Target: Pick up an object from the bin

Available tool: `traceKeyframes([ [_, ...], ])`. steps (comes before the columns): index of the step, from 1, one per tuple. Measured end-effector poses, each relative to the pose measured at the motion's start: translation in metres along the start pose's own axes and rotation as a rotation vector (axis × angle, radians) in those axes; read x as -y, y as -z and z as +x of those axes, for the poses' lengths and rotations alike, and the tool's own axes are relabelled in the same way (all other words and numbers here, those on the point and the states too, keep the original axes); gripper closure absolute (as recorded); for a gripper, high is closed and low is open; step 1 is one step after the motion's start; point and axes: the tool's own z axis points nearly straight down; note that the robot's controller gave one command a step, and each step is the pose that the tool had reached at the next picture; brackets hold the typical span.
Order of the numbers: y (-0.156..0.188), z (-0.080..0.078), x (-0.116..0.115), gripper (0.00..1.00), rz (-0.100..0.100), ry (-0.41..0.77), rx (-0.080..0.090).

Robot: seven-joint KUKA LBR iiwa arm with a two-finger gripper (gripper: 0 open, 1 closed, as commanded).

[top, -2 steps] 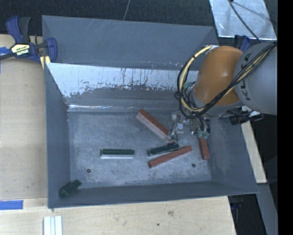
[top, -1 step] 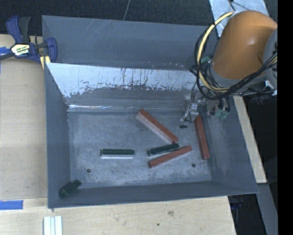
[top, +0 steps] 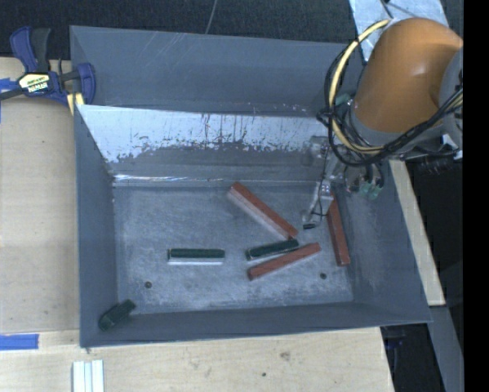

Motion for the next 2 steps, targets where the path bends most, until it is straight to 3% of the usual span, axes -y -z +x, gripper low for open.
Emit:
traceKeyframes([
  [1,0.000,0.000,0.000,0.00,0.000,0.000,0.000],
  [2,-0.042,0.002,-0.022,0.00,0.000,0.062,0.006],
])
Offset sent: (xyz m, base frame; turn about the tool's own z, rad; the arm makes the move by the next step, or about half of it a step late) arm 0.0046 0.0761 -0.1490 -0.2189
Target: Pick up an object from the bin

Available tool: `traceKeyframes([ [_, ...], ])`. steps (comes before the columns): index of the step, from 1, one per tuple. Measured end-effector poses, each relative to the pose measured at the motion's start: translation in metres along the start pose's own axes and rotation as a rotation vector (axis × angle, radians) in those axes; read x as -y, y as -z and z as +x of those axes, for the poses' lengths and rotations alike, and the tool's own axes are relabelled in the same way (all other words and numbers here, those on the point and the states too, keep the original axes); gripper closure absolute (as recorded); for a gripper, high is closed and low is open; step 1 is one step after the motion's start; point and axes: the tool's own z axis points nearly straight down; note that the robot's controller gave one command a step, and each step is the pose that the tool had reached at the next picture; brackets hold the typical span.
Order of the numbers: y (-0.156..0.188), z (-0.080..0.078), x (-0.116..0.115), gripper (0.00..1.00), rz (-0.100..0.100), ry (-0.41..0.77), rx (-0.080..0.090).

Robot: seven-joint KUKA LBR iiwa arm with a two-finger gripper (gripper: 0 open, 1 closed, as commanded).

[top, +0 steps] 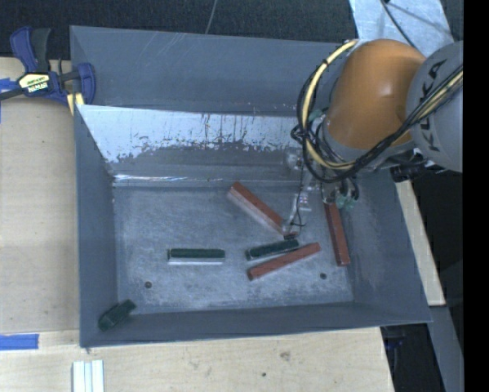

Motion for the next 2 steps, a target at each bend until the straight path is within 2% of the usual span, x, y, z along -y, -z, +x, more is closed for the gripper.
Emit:
traceKeyframes([
  [1,-0.068,0.029,0.017,0.00,-0.001,0.020,-0.003],
  [2,-0.096,0.011,-0.020,0.00,0.003,0.067,-0.012],
])
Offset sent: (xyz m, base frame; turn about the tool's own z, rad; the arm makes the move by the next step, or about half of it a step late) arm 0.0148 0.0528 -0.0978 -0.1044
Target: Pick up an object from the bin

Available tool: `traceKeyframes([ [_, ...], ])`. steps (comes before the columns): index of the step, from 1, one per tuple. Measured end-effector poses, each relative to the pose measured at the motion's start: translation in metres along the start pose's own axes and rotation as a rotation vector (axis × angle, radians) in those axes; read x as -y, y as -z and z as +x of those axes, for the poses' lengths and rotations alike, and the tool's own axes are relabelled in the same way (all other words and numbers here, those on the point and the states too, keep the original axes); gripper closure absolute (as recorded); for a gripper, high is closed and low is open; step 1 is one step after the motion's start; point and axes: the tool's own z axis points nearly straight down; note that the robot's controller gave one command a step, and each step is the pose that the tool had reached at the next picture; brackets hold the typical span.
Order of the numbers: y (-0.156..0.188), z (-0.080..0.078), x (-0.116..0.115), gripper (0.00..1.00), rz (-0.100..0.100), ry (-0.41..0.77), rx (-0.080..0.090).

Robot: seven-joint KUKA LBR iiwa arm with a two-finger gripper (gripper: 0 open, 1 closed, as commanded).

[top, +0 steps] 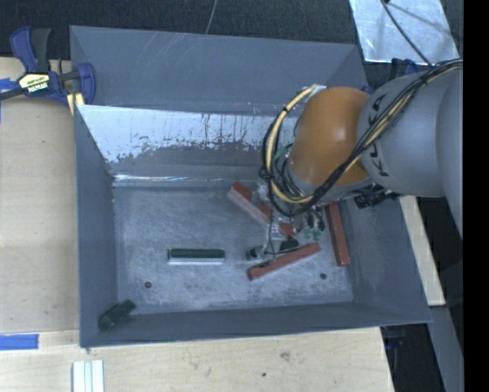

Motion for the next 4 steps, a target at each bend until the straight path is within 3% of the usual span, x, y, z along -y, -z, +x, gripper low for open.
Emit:
traceKeyframes([
  [1,-0.0240,0.0399,0.0749,1.00,-0.002,-0.014,0.009],
  [2,-0.0254,0.0406,0.0744,0.00,-0.003,-0.013,0.007],
  [3,-0.0249,0.0401,0.0738,1.00,-0.004,-0.013,0.008],
  [4,-0.0249,0.0401,0.0738,1.00,-0.004,-0.013,0.008],
])
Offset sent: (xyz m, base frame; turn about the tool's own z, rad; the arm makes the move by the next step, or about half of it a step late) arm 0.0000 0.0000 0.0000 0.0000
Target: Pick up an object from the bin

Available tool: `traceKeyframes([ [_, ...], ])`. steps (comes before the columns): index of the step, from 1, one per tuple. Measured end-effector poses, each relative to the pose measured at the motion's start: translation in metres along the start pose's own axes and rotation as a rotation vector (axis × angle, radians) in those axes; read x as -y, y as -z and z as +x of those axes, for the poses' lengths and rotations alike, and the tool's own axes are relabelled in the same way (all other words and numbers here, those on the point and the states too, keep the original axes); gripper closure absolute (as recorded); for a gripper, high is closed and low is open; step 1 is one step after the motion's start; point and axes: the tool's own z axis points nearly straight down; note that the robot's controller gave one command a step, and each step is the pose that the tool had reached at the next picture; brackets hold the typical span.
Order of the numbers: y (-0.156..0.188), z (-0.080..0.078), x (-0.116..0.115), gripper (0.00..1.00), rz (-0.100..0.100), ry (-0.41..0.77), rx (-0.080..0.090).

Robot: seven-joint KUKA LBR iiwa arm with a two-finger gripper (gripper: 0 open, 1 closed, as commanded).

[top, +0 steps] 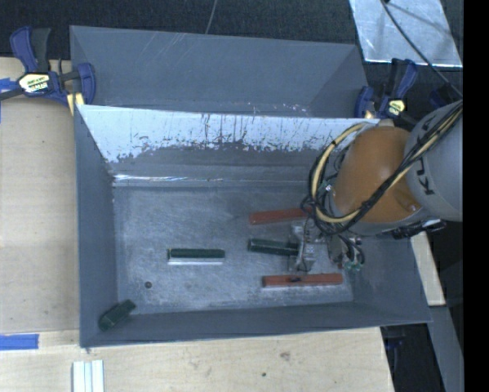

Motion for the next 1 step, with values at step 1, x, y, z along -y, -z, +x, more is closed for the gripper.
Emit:
traceKeyframes([
  [1,0.1968,-0.0260,-0.0164,1.00,0.000,-0.033,0.007],
])
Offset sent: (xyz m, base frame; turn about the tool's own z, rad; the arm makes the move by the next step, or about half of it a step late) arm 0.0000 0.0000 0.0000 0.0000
